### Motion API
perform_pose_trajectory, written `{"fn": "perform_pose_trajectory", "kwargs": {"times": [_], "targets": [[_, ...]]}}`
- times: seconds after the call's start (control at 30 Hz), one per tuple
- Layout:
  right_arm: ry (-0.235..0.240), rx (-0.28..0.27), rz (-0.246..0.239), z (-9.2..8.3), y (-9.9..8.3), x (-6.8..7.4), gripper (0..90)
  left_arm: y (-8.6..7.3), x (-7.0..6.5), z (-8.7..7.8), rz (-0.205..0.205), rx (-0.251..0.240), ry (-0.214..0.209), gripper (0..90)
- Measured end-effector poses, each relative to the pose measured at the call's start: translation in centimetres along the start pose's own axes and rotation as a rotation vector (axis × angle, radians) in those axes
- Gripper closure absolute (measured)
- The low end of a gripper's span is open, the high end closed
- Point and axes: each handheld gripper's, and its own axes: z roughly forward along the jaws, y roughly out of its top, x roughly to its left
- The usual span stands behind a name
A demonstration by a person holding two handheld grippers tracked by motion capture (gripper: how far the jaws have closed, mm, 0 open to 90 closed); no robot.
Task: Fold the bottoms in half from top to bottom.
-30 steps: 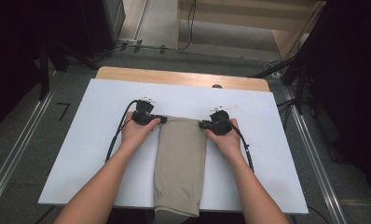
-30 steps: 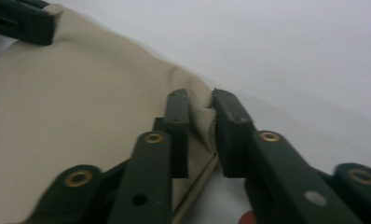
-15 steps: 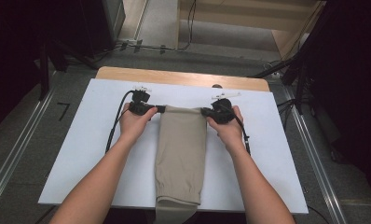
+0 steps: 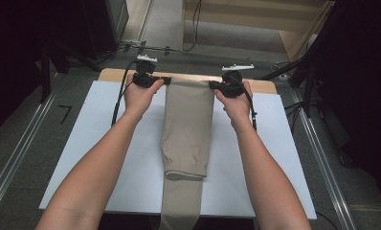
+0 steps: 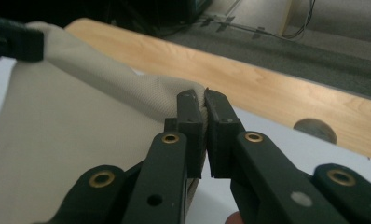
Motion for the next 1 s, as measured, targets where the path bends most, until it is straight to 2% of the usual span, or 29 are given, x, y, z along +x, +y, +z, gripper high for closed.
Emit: {"fn": "perform_pose_trajectory", "kwargs": {"times": [0.03, 0.07, 0.1, 0.13, 0.2, 0.3, 0.37, 0.5, 0.67, 0.77, 0.8, 0.87, 0.9, 1.0], "targets": [[-0.012, -0.010, 0.008, 0.0, 0.4, 0.0, 70.5, 0.2, 0.1, 0.1, 0.011, -0.011, 0.021, 84.5], [-0.034, -0.016, 0.015, 0.1, 0.9, 0.0, 54.9, 0.3, 0.2, 0.0, 0.016, -0.022, 0.046, 73.0], [-0.034, -0.005, 0.030, 0.1, 1.4, 0.0, 42.4, 0.4, 0.4, -0.1, -0.001, -0.043, 0.057, 60.2], [-0.032, 0.008, 0.042, 0.1, 1.7, -0.1, 33.8, 0.4, 0.7, -0.3, -0.031, -0.052, 0.049, 47.7], [-0.067, -0.002, 0.039, -0.3, 1.8, -0.2, 25.3, 0.1, 1.0, -0.8, -0.068, -0.076, 0.010, 28.1], [-0.030, -0.003, 0.033, -0.9, 0.9, -0.4, 14.8, -1.0, 1.3, -1.3, -0.067, -0.083, -0.045, 16.3], [-0.018, 0.004, 0.022, -1.1, 0.0, -0.3, 12.4, -2.1, 1.3, -1.7, -0.052, -0.087, -0.092, 13.0], [0.021, 0.007, 0.020, -1.8, -2.4, -0.1, 10.4, -3.9, 0.7, -2.4, -0.027, -0.094, -0.146, 10.0], [0.058, -0.015, 0.024, -3.3, -4.5, 0.6, 7.8, -6.1, -1.4, -3.5, 0.035, -0.092, -0.196, 9.7], [0.082, -0.016, 0.008, -4.0, -5.6, 1.3, 4.3, -7.5, -2.8, -3.9, 0.082, -0.065, -0.232, 5.3], [0.096, -0.021, 0.002, -4.4, -6.2, 1.6, 2.0, -7.8, -3.1, -4.0, 0.089, -0.059, -0.242, 1.2], [0.124, -0.024, -0.002, -5.0, -7.0, 2.1, 1.1, -8.7, -3.9, -4.4, 0.100, -0.058, -0.242, 0.0], [0.132, -0.029, -0.010, -5.3, -7.4, 2.3, 0.6, -9.2, -4.3, -4.6, 0.115, -0.060, -0.223, 0.0], [0.146, -0.053, -0.047, -6.5, -9.1, 3.2, 0.3, -10.4, -5.0, -5.1, 0.124, -0.058, -0.239, 0.0]]}}
